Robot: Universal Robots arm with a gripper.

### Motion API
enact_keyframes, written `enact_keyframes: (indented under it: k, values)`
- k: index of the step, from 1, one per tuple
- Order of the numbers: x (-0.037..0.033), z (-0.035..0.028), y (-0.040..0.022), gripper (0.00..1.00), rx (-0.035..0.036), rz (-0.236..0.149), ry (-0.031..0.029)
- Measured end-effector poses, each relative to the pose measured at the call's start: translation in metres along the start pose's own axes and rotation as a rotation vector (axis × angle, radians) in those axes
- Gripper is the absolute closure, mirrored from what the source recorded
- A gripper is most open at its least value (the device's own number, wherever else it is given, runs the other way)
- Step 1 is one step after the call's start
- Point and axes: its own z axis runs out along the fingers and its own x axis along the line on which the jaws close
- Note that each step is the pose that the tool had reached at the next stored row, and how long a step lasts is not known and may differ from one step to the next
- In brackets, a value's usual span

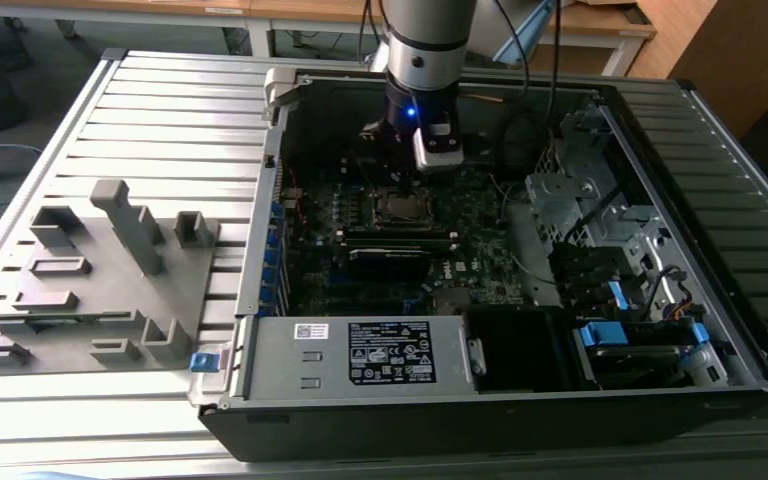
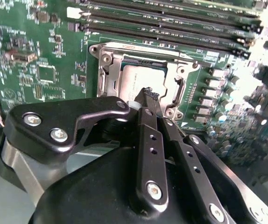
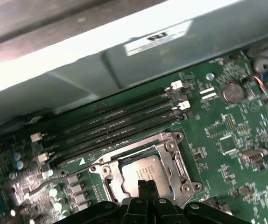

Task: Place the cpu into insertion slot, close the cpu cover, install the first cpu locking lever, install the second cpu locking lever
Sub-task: 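Install the first cpu locking lever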

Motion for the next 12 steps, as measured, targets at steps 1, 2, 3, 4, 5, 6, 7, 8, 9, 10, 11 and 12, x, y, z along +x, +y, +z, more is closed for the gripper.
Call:
enact_keyframes:
  k: [1,2,3,4,5,6,7,8,9,10,11,12]
  values:
    - [0.0,0.0,0.0,0.89,-0.0004,-0.019,0.0002]
    - [0.0,0.0,0.0,0.89,-0.0006,-0.036,0.0005]
    - [0.0,0.0001,0.0,0.89,-0.0009,-0.053,0.0007]
    - [0.0,0.0001,0.0,0.89,-0.0012,-0.071,0.0009]
    - [0.0,0.0001,0.0,0.89,-0.0014,-0.088,0.0011]
    - [0.0,0.0001,0.0,0.89,-0.0017,-0.105,0.0013]
    - [0.0,0.0001,0.0,0.89,-0.002,-0.121,0.0016]
    - [0.0,0.0001,0.0,0.89,-0.0022,-0.133,0.0017]
    - [0.0,0.0001,0.0,0.89,-0.0023,-0.136,0.0017]
    - [0.0,0.0001,0.0,0.89,-0.0022,-0.136,0.0018]
    - [0.0,0.0001,0.0,0.89,-0.0022,-0.136,0.0018]
    - [0.0,0.0001,0.0,0.89,-0.0023,-0.136,0.0018]
